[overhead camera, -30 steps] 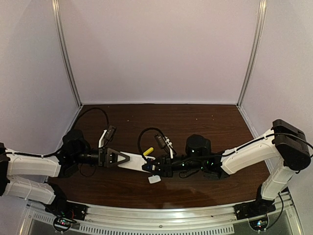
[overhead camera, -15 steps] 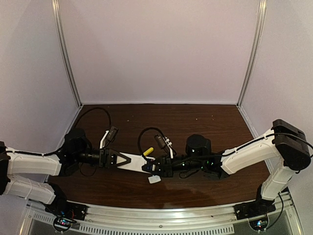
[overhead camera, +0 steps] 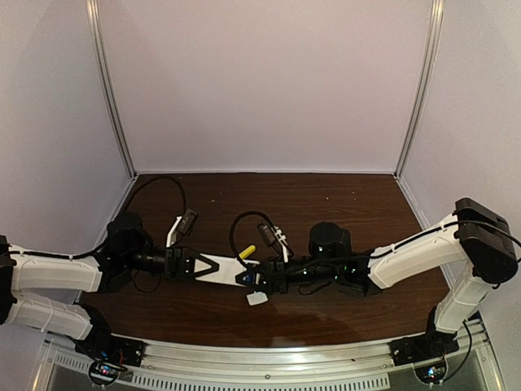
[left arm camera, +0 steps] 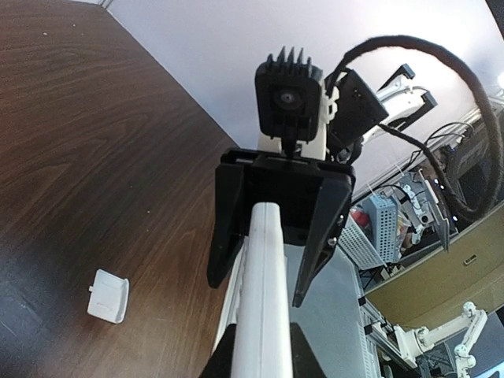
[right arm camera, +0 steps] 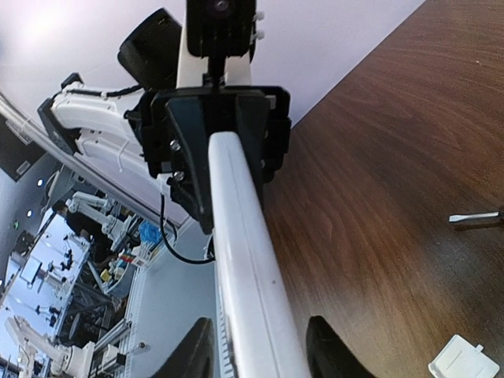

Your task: Unload the batteries from the remote control

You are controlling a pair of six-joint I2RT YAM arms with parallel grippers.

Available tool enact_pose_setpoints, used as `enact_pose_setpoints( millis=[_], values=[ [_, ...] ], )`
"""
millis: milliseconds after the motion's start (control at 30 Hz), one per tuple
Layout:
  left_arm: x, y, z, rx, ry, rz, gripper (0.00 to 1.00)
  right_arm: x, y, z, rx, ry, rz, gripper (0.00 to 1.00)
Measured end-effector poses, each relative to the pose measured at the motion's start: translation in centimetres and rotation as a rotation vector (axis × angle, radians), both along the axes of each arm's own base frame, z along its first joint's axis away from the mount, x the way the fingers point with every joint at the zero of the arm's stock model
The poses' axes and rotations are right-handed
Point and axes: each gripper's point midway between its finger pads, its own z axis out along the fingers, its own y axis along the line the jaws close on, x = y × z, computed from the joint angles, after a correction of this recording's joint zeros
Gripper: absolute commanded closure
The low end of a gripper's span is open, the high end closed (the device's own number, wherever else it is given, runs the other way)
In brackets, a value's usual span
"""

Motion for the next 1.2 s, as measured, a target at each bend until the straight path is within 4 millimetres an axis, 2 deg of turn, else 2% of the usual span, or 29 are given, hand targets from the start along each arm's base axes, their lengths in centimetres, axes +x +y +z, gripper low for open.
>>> enact_pose_setpoints(
  millis=[100,367,533,700,833,1033,1200],
  values=[
    [0.1,-0.1,-0.6,0.024,0.025,0.016,1.00,0.9,0.0,-0.7,-0.039,-0.013,-0.047,0.24],
    [0.7,0.0,-1.3,0.050,0.045,0.060,1.00,2.1,-0.4,-2.3,-0.116,-0.023,-0.114,0.02],
    [1.3,0.1,-1.4,0.056,0.051,0.094,1.00,3.4,-1.6,-3.4,-0.200,-0.045,-0.201,0.00],
    [2.2,-0.1,-1.7,0.054,0.072,0.132,1.00,4.8,-4.5,-1.7,-0.228,-0.107,-0.331,0.00],
    [3.2,-0.7,-3.7,0.081,0.125,0.149,1.00,6.4,-7.9,-0.8,-0.253,-0.168,-0.488,0.00],
    [5.4,-2.8,-7.1,0.124,0.223,0.143,1.00,8.1,-12.6,-2.3,-0.356,-0.213,-0.691,0.00],
    [7.8,-4.7,-8.5,0.128,0.258,0.148,1.00,9.0,-15.1,-0.4,-0.359,-0.245,-0.806,0.00]
  ],
)
